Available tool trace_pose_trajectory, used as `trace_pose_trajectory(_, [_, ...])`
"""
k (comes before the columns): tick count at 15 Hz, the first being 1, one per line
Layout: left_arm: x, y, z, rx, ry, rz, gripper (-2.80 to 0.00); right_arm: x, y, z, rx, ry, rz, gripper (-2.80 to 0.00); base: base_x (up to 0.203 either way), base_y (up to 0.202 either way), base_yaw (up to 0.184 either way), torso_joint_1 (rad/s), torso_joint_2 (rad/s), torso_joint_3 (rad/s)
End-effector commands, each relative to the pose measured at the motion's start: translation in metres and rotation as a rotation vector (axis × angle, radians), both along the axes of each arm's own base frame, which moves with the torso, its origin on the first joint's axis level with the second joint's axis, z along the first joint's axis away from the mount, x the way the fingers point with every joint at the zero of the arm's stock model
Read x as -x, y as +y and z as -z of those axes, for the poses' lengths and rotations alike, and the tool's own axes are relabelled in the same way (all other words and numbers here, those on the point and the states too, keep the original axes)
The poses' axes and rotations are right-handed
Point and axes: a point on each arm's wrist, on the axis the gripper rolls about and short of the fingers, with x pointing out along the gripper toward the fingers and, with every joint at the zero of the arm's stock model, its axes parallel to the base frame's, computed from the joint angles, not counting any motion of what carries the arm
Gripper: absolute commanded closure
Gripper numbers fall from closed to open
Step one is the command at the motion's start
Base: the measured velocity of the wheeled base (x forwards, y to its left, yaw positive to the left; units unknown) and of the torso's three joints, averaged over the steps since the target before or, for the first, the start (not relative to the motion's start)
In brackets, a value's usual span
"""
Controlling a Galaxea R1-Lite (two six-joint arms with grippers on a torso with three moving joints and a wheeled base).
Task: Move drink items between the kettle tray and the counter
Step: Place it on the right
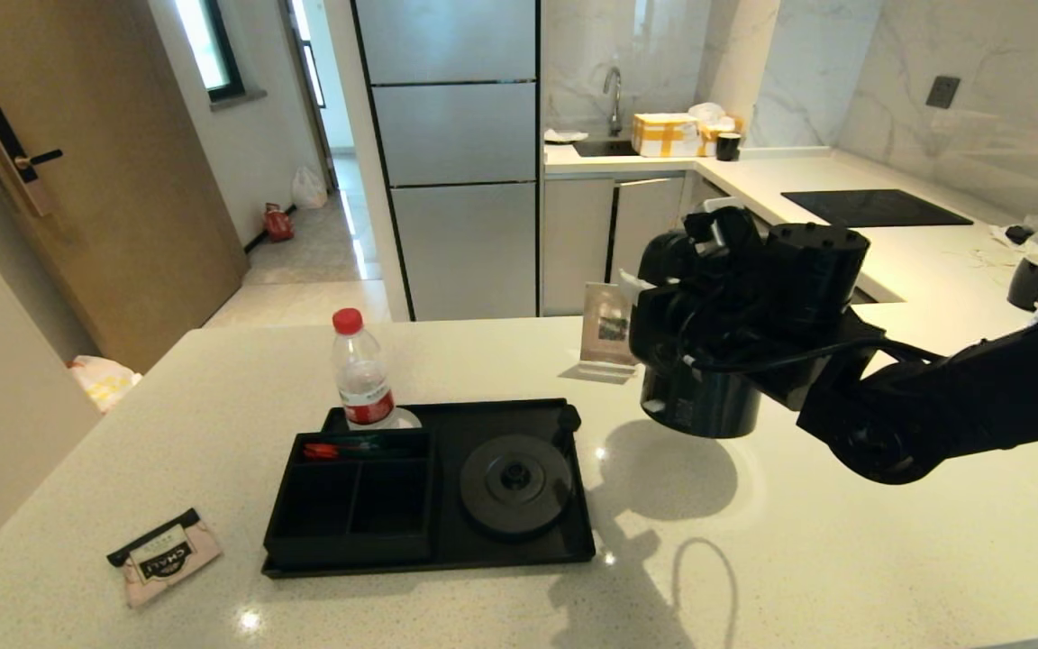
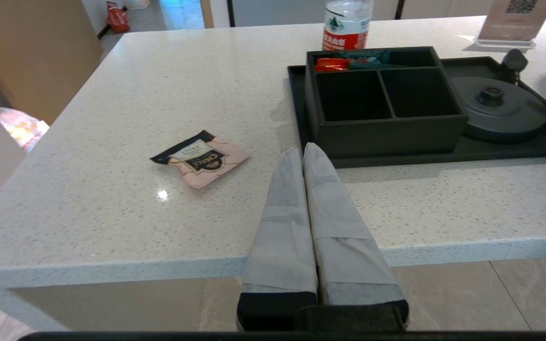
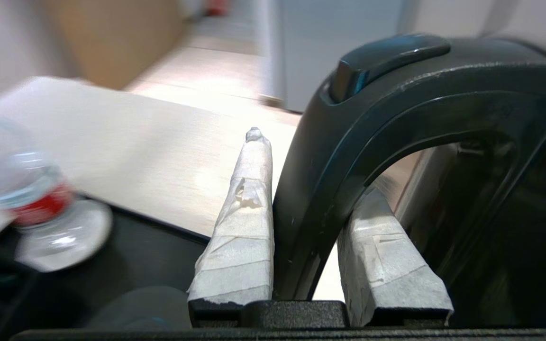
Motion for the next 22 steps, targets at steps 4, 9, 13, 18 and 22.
trace_pose_trajectory(4, [0.000, 0.000, 0.000, 0.000, -0.002, 0.000, 0.00, 0.004, -0.029, 0.009, 0.004, 0.004, 0.213, 0.00, 0.000, 0.000, 0.000, 0.000, 0.00, 0.000])
trace_pose_trajectory(9, [0.000, 0.000, 0.000, 0.000, -0.002, 0.000, 0.00, -0.010, -0.049, 0.033, 0.011, -0.018, 0.337, 0.00, 0.000, 0.000, 0.000, 0.000, 0.00, 0.000])
trace_pose_trajectory(13, [0.000, 0.000, 0.000, 0.000, -0.002, 0.000, 0.00, -0.014, -0.049, 0.054, 0.088, -0.103, 0.425, 0.00, 0.000, 0.000, 0.000, 0.000, 0.00, 0.000])
trace_pose_trajectory(18, [0.000, 0.000, 0.000, 0.000, -0.002, 0.000, 0.00, -0.013, -0.048, 0.079, 0.152, -0.148, 0.483, 0.00, 0.000, 0.000, 0.000, 0.000, 0.00, 0.000])
trace_pose_trajectory(22, [0.000, 0.000, 0.000, 0.000, -0.002, 0.000, 0.00, -0.015, -0.037, 0.101, 0.190, -0.119, 0.482, 0.00, 0.000, 0.000, 0.000, 0.000, 0.00, 0.000])
